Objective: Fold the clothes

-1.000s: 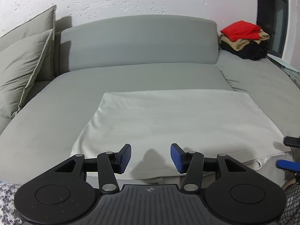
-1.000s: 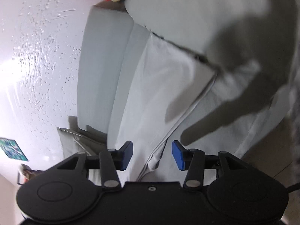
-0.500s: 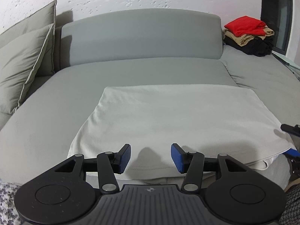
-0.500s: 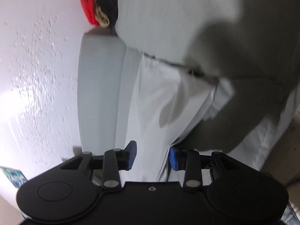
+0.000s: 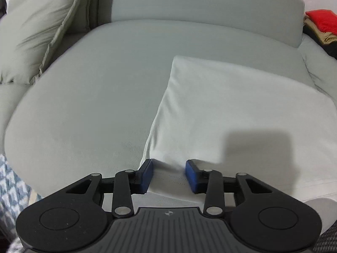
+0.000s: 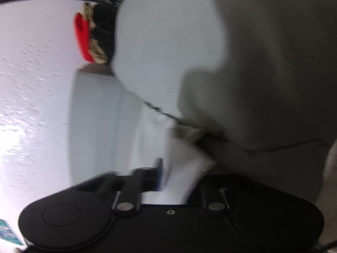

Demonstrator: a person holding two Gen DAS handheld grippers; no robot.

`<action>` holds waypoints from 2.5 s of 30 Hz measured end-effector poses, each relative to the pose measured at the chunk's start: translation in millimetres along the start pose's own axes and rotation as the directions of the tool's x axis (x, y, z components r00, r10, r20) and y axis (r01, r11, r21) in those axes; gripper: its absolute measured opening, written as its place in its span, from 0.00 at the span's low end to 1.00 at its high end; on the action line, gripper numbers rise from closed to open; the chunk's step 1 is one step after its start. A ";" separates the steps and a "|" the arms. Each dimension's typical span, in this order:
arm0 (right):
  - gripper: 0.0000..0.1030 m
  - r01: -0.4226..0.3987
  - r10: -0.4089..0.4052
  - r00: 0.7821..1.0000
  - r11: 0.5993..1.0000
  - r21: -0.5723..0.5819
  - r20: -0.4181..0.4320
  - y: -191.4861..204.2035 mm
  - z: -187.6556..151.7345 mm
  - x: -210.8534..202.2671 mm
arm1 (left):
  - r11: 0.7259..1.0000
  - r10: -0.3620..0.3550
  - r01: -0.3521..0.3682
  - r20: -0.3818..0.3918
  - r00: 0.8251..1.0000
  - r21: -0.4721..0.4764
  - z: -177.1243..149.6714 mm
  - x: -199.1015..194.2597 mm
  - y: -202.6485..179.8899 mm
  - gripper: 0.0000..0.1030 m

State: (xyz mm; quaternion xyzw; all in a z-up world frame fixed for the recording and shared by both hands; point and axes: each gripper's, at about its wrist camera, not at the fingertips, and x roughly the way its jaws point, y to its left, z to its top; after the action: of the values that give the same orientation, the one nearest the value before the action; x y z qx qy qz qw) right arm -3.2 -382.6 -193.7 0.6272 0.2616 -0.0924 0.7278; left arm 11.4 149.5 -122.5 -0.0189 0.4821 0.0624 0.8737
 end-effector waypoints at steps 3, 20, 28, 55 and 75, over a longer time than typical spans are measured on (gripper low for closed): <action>0.03 0.024 -0.025 1.000 0.993 -0.114 -0.005 11.6 0.9 3.2 | 0.999 -0.008 0.006 0.031 1.000 0.054 -2.8 -5.7 -4.5 0.36; 0.03 0.095 0.056 0.993 0.189 -0.977 0.108 237.4 -193.3 11.4 | 0.982 -0.032 0.093 0.336 0.941 -0.165 2.3 -48.0 78.4 0.59; 0.03 -0.174 -0.157 0.978 -0.227 -0.958 -0.141 208.1 -321.5 76.9 | 0.905 -0.018 0.154 0.328 0.945 -0.396 1.1 -38.0 111.9 0.55; 0.52 -0.489 -0.199 0.788 0.374 -0.788 -0.583 213.3 -270.8 43.5 | 0.890 0.000 0.166 0.365 0.931 -0.424 -8.3 -45.3 119.6 0.55; 0.17 -0.246 -0.226 0.943 0.021 -0.969 -0.244 128.8 -232.3 16.4 | 0.974 0.210 -0.220 0.132 0.969 0.063 3.6 4.0 7.1 0.28</action>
State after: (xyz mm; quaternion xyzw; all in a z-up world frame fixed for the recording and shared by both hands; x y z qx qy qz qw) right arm 8.7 -130.8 -108.2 -0.0564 0.3644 0.2297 0.9007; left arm 15.6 157.2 -123.7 0.0710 0.4277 0.1391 0.8903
